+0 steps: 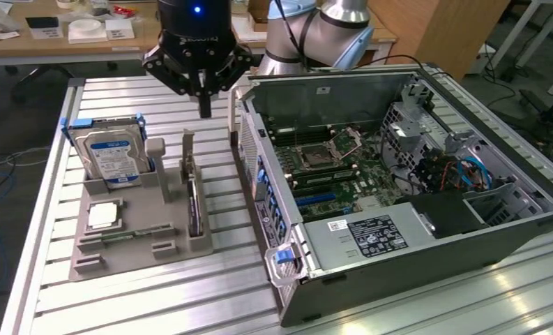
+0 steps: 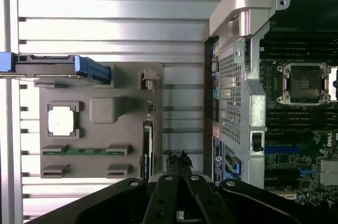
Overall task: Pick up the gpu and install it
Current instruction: 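Reach for the gpu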
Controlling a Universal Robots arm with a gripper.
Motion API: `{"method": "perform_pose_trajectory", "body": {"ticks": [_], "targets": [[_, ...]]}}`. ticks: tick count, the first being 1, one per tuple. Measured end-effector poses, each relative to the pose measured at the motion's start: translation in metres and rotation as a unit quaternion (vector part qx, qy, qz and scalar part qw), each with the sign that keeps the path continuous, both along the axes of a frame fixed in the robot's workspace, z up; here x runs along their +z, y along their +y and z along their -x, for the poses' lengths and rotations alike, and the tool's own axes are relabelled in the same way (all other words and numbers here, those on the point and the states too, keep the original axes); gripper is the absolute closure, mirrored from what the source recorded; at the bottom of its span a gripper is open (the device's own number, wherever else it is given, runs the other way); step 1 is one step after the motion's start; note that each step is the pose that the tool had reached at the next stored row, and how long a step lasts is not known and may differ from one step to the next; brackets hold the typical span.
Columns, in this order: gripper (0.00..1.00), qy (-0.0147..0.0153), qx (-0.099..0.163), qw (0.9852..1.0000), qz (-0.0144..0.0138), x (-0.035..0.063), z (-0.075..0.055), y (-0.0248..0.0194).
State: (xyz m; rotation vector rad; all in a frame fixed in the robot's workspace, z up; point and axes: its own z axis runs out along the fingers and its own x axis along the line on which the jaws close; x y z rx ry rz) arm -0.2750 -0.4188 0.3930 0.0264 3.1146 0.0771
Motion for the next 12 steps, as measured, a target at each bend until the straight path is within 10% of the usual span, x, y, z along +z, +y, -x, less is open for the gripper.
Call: {"method": "perform_pose_trajectory", "body": {"ticks": [12], "targets": [[0.89, 0.0, 0.001, 1.0, -0.0004, -0.0001, 0.037, -0.0125]]}}
